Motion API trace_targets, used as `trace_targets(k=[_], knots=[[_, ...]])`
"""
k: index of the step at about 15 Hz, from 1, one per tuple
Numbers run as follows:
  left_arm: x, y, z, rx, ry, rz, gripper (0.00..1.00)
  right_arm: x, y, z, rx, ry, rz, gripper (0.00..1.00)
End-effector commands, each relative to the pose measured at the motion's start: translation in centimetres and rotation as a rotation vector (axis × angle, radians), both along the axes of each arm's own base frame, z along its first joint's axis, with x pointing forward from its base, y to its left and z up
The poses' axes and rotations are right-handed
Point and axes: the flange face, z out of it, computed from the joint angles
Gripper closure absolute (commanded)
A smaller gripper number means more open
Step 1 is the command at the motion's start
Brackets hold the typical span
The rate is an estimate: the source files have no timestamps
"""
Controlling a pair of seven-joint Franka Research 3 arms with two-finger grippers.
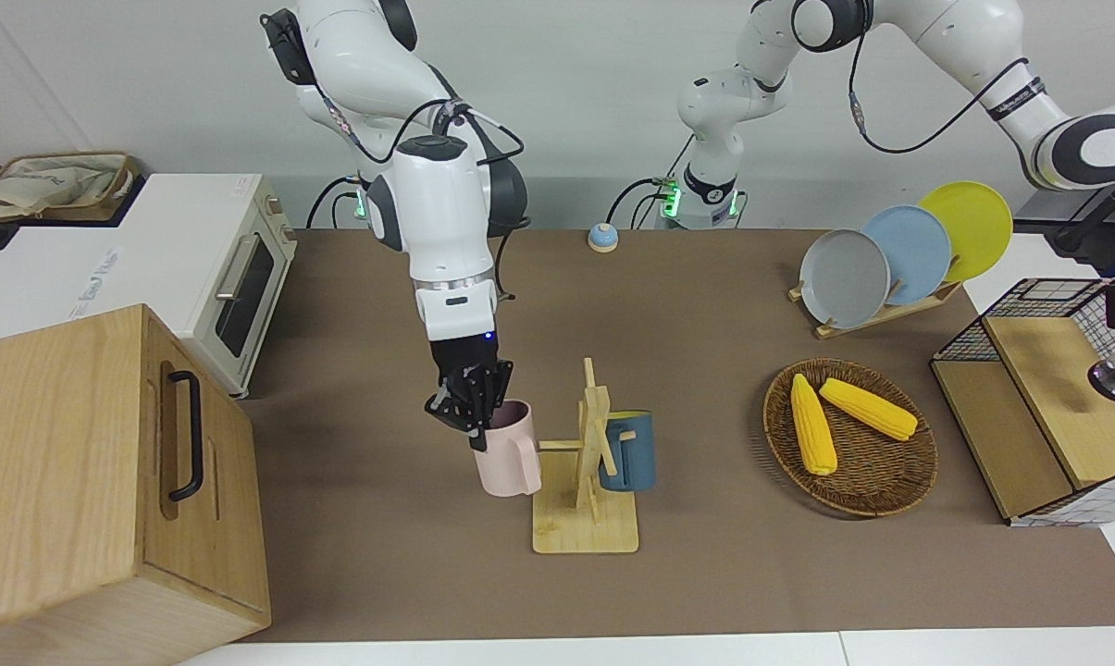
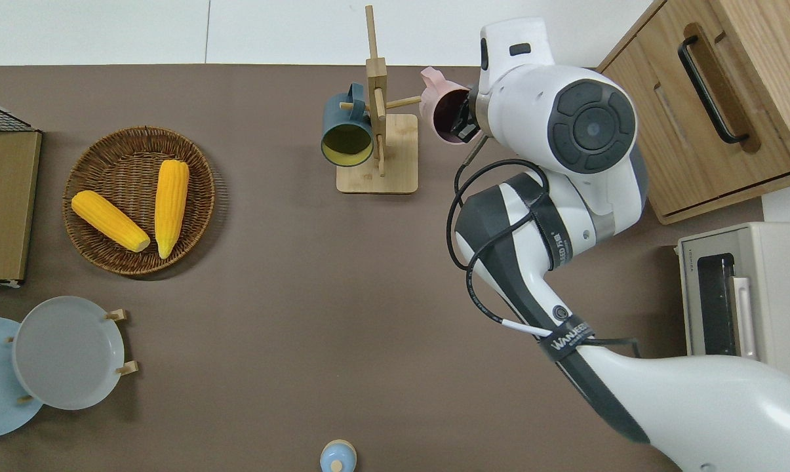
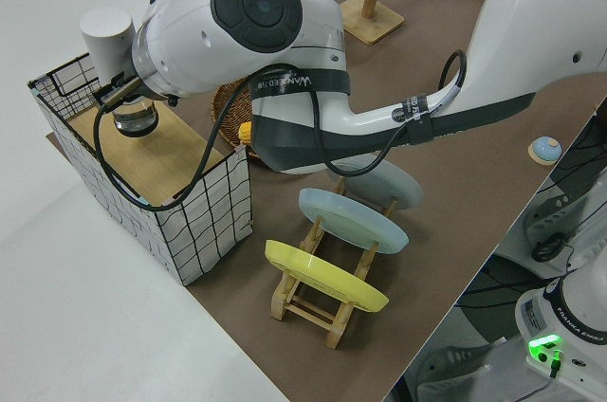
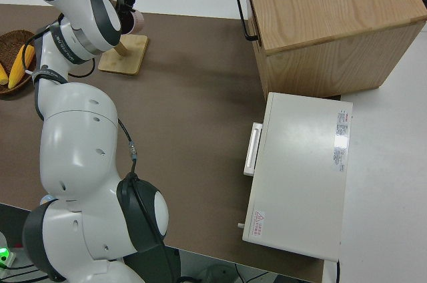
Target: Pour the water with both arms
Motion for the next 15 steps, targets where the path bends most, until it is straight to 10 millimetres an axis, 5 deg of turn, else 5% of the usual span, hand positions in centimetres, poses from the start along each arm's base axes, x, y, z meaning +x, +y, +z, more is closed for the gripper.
trace_targets(k=[1, 8, 15], knots=[[-0.5, -1.5, 4.3, -0.022, 0.005, 0.005, 1.00, -0.6, -2.8, 1.2, -0.005, 0.010, -0.019, 1.000], [-1.3, -4.8, 8.0, -0.046, 0.040, 0.008, 1.00, -1.7, -7.0, 2.9, -0.033, 0.025, -0.067, 1.000], [-3.6, -7.7, 7.8, -0.104, 0.067, 0.006, 1.00, -4.8, -10.7, 5.2, -0.072, 0.249, -0.183, 1.000]])
